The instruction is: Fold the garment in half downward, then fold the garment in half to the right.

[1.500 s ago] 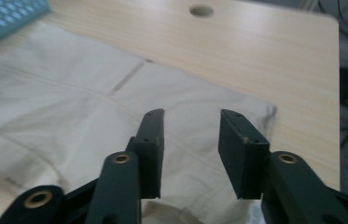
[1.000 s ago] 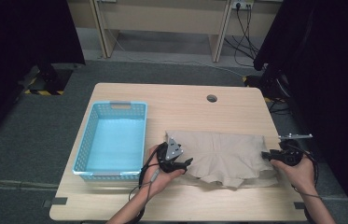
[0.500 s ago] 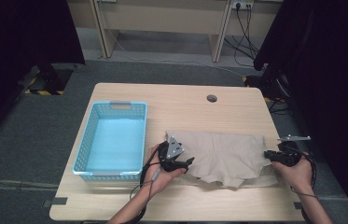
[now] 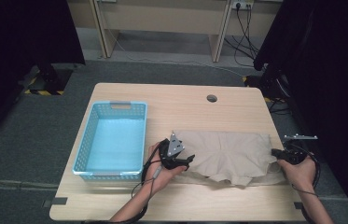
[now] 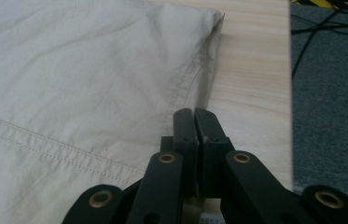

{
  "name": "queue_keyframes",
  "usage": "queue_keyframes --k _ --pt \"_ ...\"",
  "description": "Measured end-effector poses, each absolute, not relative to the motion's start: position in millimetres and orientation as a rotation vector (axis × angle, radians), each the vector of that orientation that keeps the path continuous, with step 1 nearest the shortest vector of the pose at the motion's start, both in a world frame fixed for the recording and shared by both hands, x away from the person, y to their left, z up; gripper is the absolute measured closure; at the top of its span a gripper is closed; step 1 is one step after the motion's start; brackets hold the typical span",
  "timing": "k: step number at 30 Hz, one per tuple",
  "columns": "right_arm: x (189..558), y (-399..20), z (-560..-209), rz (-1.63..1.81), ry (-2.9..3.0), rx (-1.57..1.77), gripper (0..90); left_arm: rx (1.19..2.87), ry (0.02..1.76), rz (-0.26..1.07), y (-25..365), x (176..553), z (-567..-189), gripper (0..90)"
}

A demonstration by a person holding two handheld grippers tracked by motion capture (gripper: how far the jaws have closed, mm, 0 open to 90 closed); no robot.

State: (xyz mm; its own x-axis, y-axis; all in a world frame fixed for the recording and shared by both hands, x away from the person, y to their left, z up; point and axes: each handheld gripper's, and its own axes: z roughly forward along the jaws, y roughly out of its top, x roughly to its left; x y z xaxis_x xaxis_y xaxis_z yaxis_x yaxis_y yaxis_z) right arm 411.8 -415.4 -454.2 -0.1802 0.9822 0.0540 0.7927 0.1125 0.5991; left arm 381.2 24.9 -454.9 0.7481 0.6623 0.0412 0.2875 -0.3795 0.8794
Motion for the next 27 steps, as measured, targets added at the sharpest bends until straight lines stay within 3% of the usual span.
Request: queue_keyframes --k 27 --pt "410.2 -424.1 -455.9 0.758 2.025 1.73 88.1 1.936 0.792 0.48 31.4 388.9 -450.8 25.0"
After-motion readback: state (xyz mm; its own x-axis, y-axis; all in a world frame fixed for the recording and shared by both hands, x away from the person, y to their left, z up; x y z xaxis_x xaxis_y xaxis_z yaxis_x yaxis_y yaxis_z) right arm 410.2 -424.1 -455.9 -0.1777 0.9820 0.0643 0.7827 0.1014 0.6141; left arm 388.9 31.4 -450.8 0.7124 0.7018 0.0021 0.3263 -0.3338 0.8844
